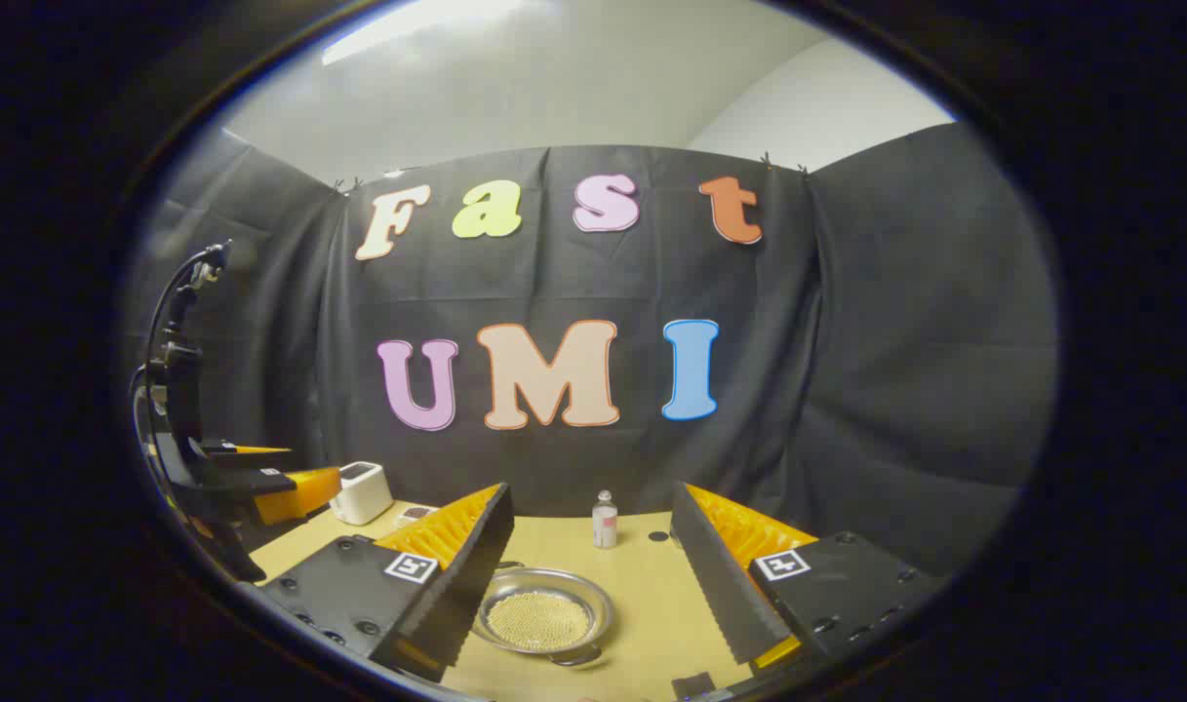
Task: First push the handle of the pot to place it horizontally, then grasp the pot with both hands and set it on the induction cooktop.
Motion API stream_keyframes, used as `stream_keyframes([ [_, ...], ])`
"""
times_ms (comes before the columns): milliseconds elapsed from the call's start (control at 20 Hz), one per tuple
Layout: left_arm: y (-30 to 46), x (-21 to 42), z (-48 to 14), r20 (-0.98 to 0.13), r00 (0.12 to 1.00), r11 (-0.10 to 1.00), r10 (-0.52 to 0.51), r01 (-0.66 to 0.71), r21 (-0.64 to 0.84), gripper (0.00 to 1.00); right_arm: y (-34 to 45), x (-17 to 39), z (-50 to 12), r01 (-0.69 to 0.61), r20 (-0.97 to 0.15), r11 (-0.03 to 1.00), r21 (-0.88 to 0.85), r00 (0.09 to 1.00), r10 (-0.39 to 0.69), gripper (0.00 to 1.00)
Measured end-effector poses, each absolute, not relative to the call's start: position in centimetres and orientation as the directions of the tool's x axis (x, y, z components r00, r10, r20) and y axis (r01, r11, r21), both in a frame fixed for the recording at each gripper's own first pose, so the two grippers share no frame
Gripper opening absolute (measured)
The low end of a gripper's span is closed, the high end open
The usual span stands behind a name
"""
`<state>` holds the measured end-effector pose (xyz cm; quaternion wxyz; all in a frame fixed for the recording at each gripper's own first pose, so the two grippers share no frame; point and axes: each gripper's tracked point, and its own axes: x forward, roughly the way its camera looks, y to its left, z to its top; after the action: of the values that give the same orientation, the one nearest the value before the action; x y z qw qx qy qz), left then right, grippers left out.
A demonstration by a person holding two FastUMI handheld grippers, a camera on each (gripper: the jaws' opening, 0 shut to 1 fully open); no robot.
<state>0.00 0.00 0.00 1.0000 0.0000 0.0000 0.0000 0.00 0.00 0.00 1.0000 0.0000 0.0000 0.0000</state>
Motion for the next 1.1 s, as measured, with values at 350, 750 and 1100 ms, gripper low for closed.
stream_keyframes([
  [350,0.3,-0.3,-0.4,-0.008,1.0,1.0,-0.001,0.001,-0.007,0.96,0.4,-0.4,-0.1,-0.005,-0.002,1.0,-0.002,1.0,0.005,0.99],
  [750,0.8,-0.9,-1.4,-0.024,1.0,1.0,0.0,-0.001,-0.029,0.96,1.3,-0.6,-1.0,-0.016,-0.026,1.0,0.004,1.0,0.016,0.99],
  [1100,3.3,-2.1,-2.0,-0.026,0.999,0.998,0.043,-0.044,-0.04,0.96,2.0,-0.8,-3.3,-0.021,-0.089,1.0,-0.005,0.996,0.021,0.99],
])
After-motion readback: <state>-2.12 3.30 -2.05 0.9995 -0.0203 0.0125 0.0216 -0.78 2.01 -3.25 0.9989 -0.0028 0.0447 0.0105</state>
